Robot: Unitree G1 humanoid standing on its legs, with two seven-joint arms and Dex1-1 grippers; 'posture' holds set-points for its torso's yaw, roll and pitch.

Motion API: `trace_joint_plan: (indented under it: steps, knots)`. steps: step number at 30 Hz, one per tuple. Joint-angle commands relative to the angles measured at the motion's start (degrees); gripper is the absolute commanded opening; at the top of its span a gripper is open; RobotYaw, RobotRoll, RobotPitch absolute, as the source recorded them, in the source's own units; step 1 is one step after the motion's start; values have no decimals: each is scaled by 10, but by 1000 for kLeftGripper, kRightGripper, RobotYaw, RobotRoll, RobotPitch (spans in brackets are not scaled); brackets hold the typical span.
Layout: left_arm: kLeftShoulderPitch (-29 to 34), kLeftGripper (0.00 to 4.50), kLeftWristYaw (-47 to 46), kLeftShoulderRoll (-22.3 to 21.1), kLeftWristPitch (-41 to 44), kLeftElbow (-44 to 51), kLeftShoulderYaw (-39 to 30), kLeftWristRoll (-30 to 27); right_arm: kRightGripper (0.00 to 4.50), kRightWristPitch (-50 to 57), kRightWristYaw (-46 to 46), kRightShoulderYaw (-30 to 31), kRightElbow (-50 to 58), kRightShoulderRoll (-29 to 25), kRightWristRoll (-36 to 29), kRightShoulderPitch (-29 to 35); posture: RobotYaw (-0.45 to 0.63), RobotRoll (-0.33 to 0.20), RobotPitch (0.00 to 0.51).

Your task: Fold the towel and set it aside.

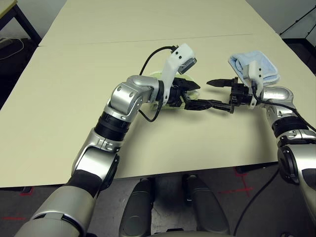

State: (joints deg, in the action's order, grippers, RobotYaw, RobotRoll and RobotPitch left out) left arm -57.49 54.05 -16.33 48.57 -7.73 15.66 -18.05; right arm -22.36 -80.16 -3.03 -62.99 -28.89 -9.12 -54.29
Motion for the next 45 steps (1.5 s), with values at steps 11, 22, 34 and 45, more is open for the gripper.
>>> trace_joint_plan:
  steps: [11, 22, 34, 45]
  knots:
    - [-12, 4488, -2, -116, -31, -74, -49, 34, 4500, -4, -2, 0, -3, -4, 7, 3, 55, 0, 160]
    - [8, 4488, 34, -147, 10, -72, -40, 14, 4500, -4, -1, 1, -5, -3, 8, -2, 57, 0, 160]
    - [-4, 4488, 64, -97, 28, -99, -13, 9, 4500, -4, -5, -2, 3, -12, 5, 5, 19, 0, 154]
    - [-86, 4488, -10, 1, -80, -272, -64, 32, 4500, -4, -7, -3, 14, -21, 1, 17, 0, 0, 148]
